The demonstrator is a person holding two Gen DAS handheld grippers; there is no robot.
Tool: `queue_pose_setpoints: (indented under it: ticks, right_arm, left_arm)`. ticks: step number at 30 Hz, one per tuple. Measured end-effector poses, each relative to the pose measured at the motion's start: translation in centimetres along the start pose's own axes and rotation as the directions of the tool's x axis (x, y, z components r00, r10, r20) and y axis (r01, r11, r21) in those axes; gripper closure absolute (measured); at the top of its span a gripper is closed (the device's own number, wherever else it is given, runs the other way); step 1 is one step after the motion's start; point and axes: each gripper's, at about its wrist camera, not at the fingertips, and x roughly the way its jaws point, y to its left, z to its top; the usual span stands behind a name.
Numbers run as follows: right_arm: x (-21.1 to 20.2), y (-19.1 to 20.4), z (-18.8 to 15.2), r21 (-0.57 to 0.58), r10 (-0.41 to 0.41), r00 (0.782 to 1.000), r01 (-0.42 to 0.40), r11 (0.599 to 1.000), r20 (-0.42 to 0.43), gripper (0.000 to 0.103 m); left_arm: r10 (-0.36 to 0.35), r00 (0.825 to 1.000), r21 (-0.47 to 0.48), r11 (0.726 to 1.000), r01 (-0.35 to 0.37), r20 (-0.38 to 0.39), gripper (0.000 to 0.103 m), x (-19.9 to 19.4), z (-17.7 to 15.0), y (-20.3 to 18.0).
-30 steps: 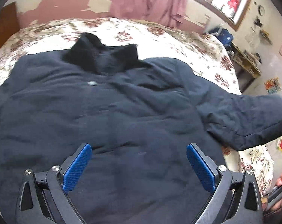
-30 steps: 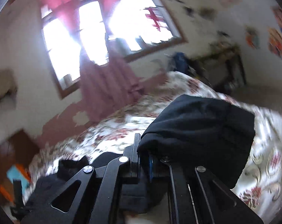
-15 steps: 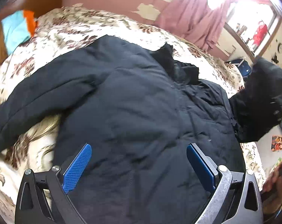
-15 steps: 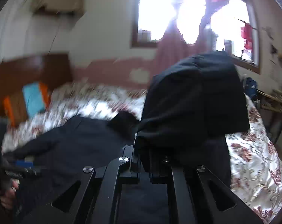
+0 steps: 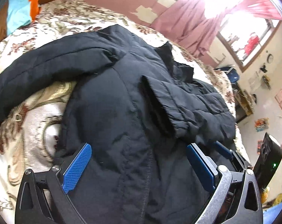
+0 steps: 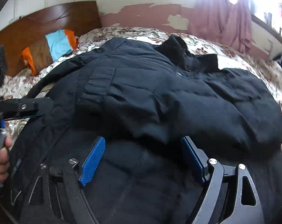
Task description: Fold large clothes
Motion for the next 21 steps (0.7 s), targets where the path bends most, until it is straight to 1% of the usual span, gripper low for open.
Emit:
queue_pose_setpoints:
  ticks: [3, 4, 6, 8, 10, 11, 13, 14, 15, 16, 17, 19, 21]
  right_arm:
    - [-3.2, -2.5, -2.4, 0.072, -0.005, 1.000, 0.004, 0.997, 0.016, 0.024]
    - [-4.6, -3.5, -3.6, 0.100, -0.018, 1.000, 0.016, 0.995, 0.025, 0.024]
    - [-5.8, -4.2, -5.3, 0.138, -0.056, 0.998, 0.050, 0.989, 0.039, 0.024]
    - [-6.8, -5.0, -6.4, 0.178, -0.088, 0.995, 0.078, 0.981, 0.047, 0.024]
    - [-7.5, -6.2, -7.7, 0.222, -0.101, 0.994, 0.087, 0.971, 0.052, 0.024]
    - [-8.1, -6.7, -8.6, 0.242, -0.104, 0.993, 0.087, 0.966, 0.055, 0.024]
    - [-8.7, -7.8, -9.9, 0.268, -0.114, 0.992, 0.096, 0.959, 0.055, 0.024]
    - [-8.7, -8.0, -10.1, 0.273, -0.122, 0.991, 0.103, 0.956, 0.054, 0.024]
    - [-8.8, -8.3, -10.4, 0.274, -0.127, 0.990, 0.107, 0.956, 0.055, 0.024]
    - [-9.6, -8.7, -11.3, 0.274, -0.128, 0.990, 0.107, 0.956, 0.061, 0.024]
    - [-8.7, -8.9, -9.9, 0.272, -0.113, 0.991, 0.090, 0.958, 0.068, 0.024]
    - [-9.2, -9.3, -9.6, 0.270, -0.087, 0.992, 0.060, 0.961, 0.087, 0.024]
    - [-9.8, -10.0, -8.7, 0.265, -0.083, 0.989, 0.049, 0.963, 0.120, 0.024]
  left_arm:
    - [-0.044, 0.999, -0.014, 0.999, 0.044, -0.014, 0.001, 0.9, 0.2, -0.7]
    - [-0.051, 0.999, -0.019, 0.999, 0.051, -0.019, 0.001, 1.3, 0.3, -1.0]
    - [-0.067, 0.997, -0.032, 0.997, 0.066, -0.026, 0.002, 2.0, 0.6, -1.9]
    - [-0.077, 0.997, -0.042, 0.996, 0.076, -0.022, 0.009, 2.6, 0.7, -2.7]
    - [-0.085, 0.995, -0.065, 0.994, 0.082, -0.044, 0.039, 3.7, 0.8, -3.2]
    - [-0.067, 0.996, -0.079, 0.995, 0.062, -0.060, 0.045, 4.3, 0.9, -3.6]
    - [-0.096, 0.993, -0.098, 0.991, 0.089, -0.074, 0.072, 5.3, 1.0, -4.0]
    - [-0.110, 0.991, -0.106, 0.989, 0.101, -0.077, 0.076, 5.8, 1.0, -4.3]
    - [-0.108, 0.991, -0.103, 0.990, 0.100, -0.073, 0.087, 6.1, 1.0, -4.6]
    - [-0.090, 0.994, -0.082, 0.993, 0.085, -0.062, 0.095, 6.1, 1.2, -5.1]
    - [-0.056, 0.997, -0.043, 0.998, 0.053, -0.052, 0.095, 6.0, 1.4, -5.8]
    - [-0.001, 1.000, 0.007, 1.000, 0.001, -0.011, 0.096, 5.4, 1.9, -6.8]
    - [0.031, 0.999, 0.027, 0.999, -0.033, 0.042, 0.096, 4.2, 2.7, -7.2]
